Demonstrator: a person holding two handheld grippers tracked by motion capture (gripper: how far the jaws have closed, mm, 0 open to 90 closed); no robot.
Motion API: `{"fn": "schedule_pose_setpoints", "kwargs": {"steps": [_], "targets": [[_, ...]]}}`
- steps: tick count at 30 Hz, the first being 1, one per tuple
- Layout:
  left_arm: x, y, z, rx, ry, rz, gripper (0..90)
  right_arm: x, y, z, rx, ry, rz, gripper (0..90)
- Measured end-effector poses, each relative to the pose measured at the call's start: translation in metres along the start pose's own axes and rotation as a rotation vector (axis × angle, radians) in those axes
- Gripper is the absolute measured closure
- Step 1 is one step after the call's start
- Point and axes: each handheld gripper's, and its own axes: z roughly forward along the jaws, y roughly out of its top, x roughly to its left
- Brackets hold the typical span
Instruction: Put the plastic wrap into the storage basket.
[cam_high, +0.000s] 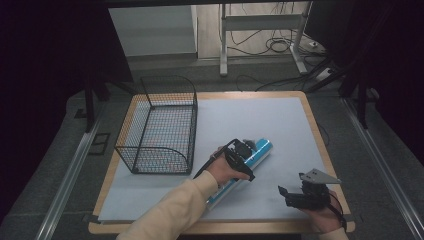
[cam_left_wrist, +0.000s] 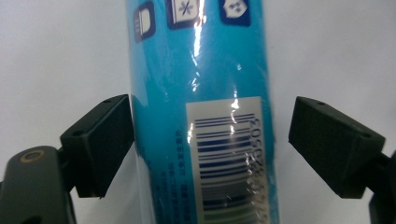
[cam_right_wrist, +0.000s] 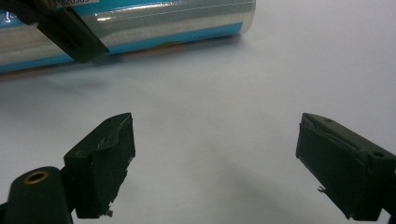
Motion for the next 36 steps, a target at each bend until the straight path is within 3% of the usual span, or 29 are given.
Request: {"fn": "schedule_pose_setpoints", "kwargs": {"steps": [15, 24, 36], "targets": [[0.0, 0.004, 0.013, 0.053, 0.028, -0.034, 30.4, -0.001, 0.0, -0.001, -0.003, -0.004, 0.002, 12.0], [0.002, 0.008, 0.012, 0.085, 0.013, -0.045, 31.3, -0.001, 0.0, -0.001, -0.006, -0.009, 0.002, 12.1], [0.007, 0.013, -0.003, 0.106, -0.005, -0.016, 31.5, -0.002, 0.001, -0.003, -0.016, -0.017, 0.001, 12.3]]}}
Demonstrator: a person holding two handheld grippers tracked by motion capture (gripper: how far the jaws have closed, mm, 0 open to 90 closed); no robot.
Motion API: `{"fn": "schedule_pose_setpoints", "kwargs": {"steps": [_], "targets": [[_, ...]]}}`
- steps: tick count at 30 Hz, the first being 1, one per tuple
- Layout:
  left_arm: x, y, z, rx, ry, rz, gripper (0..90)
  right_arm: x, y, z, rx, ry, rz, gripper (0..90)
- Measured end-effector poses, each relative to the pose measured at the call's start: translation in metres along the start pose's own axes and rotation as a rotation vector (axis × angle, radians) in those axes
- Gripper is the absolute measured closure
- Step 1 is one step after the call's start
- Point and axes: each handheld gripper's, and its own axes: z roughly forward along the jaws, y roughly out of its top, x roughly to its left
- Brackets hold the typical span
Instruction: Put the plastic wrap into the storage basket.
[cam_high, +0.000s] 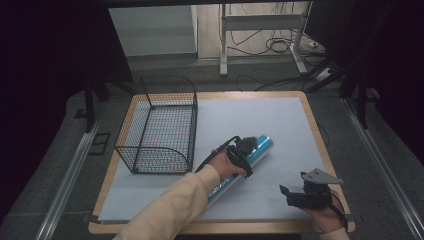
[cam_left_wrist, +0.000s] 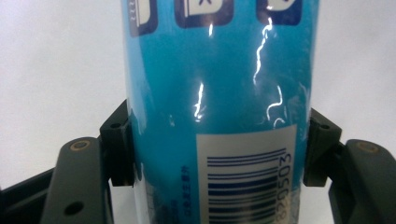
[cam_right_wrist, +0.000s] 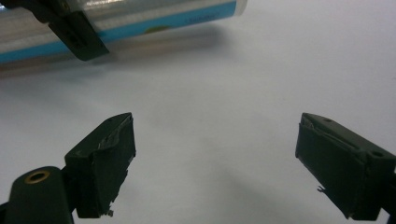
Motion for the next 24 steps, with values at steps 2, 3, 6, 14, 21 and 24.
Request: {"fn": "schedule_pose_setpoints", "kwargs": {"steps": [2, 3, 6, 14, 21, 24], "targets": [[0.001, 0.0, -0.004, -0.007, -0.006, -0.002, 31.5, 0.0, 0.0, 0.0, 0.0, 0.0, 0.0, 12.3], [0.001, 0.0, -0.005, -0.01, -0.011, -0.003, 31.5, 0.0, 0.0, 0.0, 0.0, -0.001, -0.001, 12.3], [0.002, -0.001, -0.01, -0.007, -0.005, 0.007, 31.5, 0.0, 0.0, 0.0, 0.0, -0.001, -0.001, 12.3], [0.008, -0.002, -0.026, -0.032, -0.003, 0.007, 31.5, 0.0, 0.0, 0.0, -0.002, -0.003, -0.001, 12.3], [0.011, -0.002, -0.04, -0.05, 0.004, 0.014, 31.6, 0.0, 0.0, 0.0, -0.003, -0.004, -0.002, 12.3], [0.011, -0.001, -0.045, -0.047, 0.008, 0.02, 31.6, 0.0, 0.0, 0.0, -0.003, -0.004, -0.003, 12.4]]}}
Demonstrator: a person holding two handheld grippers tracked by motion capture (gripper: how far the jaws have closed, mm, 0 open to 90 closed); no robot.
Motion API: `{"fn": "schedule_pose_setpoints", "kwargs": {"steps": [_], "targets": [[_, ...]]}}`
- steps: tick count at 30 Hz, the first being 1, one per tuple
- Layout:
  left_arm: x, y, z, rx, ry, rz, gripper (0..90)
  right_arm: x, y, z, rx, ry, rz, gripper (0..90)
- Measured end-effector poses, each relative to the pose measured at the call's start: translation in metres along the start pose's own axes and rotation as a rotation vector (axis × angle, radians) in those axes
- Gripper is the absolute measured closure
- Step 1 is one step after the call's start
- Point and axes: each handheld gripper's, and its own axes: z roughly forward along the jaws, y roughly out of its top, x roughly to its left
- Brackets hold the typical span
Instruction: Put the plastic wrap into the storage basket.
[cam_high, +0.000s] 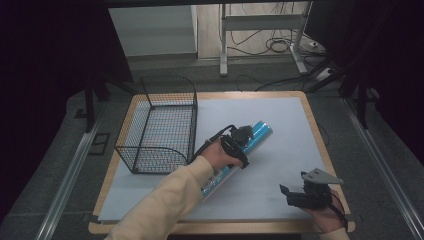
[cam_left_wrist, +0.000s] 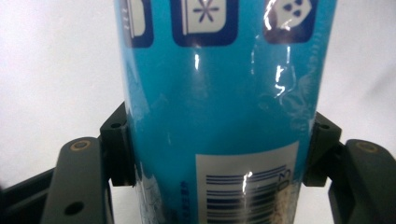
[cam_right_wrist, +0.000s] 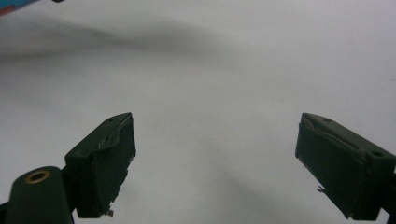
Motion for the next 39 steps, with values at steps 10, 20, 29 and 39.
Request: {"fn": "schedule_pose_setpoints", "kwargs": {"steps": [10, 20, 29, 39], "targets": [[-0.006, 0.011, -0.013, 0.005, 0.024, 0.033, 31.6, 0.0, 0.0, 0.0, 0.001, 0.005, 0.0, 12.4], [-0.007, 0.021, -0.02, 0.0, 0.037, 0.045, 31.6, -0.002, 0.0, -0.001, -0.005, 0.009, 0.006, 12.4], [-0.002, 0.029, -0.031, -0.014, 0.043, 0.041, 31.6, -0.002, 0.0, 0.001, -0.003, 0.01, 0.008, 12.4], [0.009, 0.042, -0.043, -0.011, 0.059, 0.041, 31.6, -0.003, 0.0, 0.0, -0.001, 0.011, 0.008, 12.4]]}}
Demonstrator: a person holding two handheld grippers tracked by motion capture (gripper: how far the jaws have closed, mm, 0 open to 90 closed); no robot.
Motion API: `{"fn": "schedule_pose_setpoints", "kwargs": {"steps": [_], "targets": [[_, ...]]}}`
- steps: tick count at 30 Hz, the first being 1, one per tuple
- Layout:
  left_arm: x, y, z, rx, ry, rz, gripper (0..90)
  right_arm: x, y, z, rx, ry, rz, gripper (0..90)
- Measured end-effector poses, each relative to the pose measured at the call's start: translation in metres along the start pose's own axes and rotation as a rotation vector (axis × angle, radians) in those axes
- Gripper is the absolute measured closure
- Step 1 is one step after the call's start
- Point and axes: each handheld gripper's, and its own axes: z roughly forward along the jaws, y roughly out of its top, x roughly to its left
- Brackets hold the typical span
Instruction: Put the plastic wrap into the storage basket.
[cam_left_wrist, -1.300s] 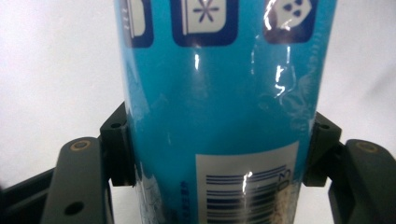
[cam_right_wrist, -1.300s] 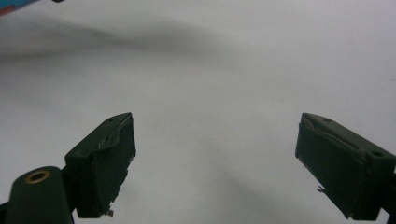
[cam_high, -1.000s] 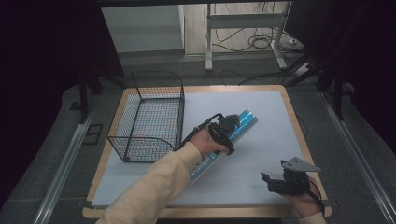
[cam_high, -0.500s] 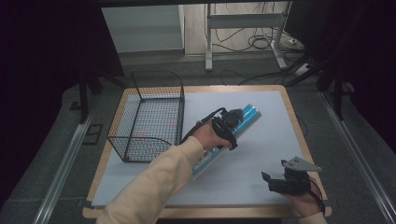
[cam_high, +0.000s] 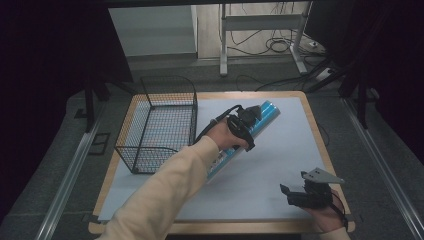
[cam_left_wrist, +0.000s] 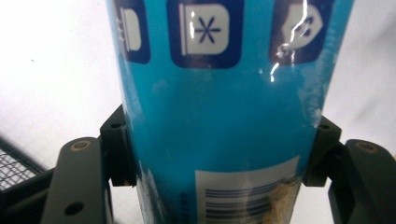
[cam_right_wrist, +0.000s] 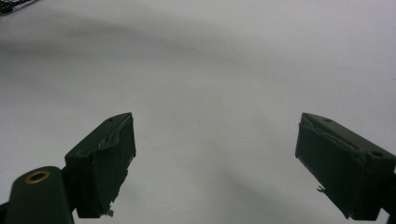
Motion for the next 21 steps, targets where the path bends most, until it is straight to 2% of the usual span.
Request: {"fn": "schedule_pose_setpoints", "kwargs": {"steps": [9, 21], "targets": [[0.008, 0.01, -0.01, -0.004, 0.026, -0.003, 31.6, 0.0, 0.001, 0.0, -0.001, 0.0, 0.005, 12.4], [0.019, 0.02, -0.017, -0.009, 0.032, 0.002, 31.6, 0.0, 0.0, 0.0, -0.001, 0.0, 0.004, 12.4]]}}
